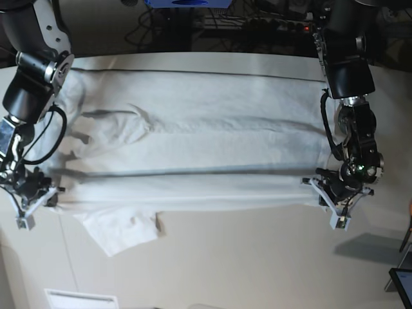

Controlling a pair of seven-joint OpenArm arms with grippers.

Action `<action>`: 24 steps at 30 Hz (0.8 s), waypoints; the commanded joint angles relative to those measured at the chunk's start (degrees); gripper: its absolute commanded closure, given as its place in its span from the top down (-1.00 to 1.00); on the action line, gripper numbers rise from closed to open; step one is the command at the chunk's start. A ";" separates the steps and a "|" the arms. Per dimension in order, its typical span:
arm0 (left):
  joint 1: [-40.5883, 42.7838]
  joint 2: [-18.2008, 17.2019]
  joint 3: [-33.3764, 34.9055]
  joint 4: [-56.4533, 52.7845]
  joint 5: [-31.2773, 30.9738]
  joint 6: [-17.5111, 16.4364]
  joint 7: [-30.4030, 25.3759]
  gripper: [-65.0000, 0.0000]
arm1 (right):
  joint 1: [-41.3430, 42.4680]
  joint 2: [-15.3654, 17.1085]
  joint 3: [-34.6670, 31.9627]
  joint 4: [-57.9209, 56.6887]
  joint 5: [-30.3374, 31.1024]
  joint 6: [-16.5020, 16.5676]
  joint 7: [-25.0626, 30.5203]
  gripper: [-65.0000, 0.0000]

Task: Fold the T-shirt properly
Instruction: 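Lift the hem with both grippers and fold it toward the collar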

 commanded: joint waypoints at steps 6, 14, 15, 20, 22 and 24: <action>3.67 -1.39 -0.82 6.60 0.67 0.42 -0.08 -1.00 | -0.73 -0.28 0.05 4.37 0.23 -0.55 0.10 -1.00; 7.01 -1.48 -0.56 7.31 1.28 0.42 -0.16 -1.00 | -3.72 -0.64 0.14 4.37 0.23 -0.64 0.36 -1.00; 7.45 -1.56 -0.39 7.31 1.28 0.42 -0.16 -1.00 | -3.89 -0.64 0.05 4.37 0.23 -0.64 0.45 -1.00; 8.59 -1.56 -0.21 7.22 1.37 0.51 -0.34 -1.00 | -4.16 -0.64 0.14 4.28 0.23 -0.73 0.54 -0.99; 8.59 -1.56 -0.12 6.60 1.37 0.51 -0.43 -1.00 | -4.16 -0.64 0.14 4.28 0.23 -0.73 0.54 -0.98; 8.59 -1.56 -0.12 5.02 1.37 0.60 -0.51 -1.00 | -4.16 -0.64 0.14 4.28 0.23 -0.73 0.54 -0.84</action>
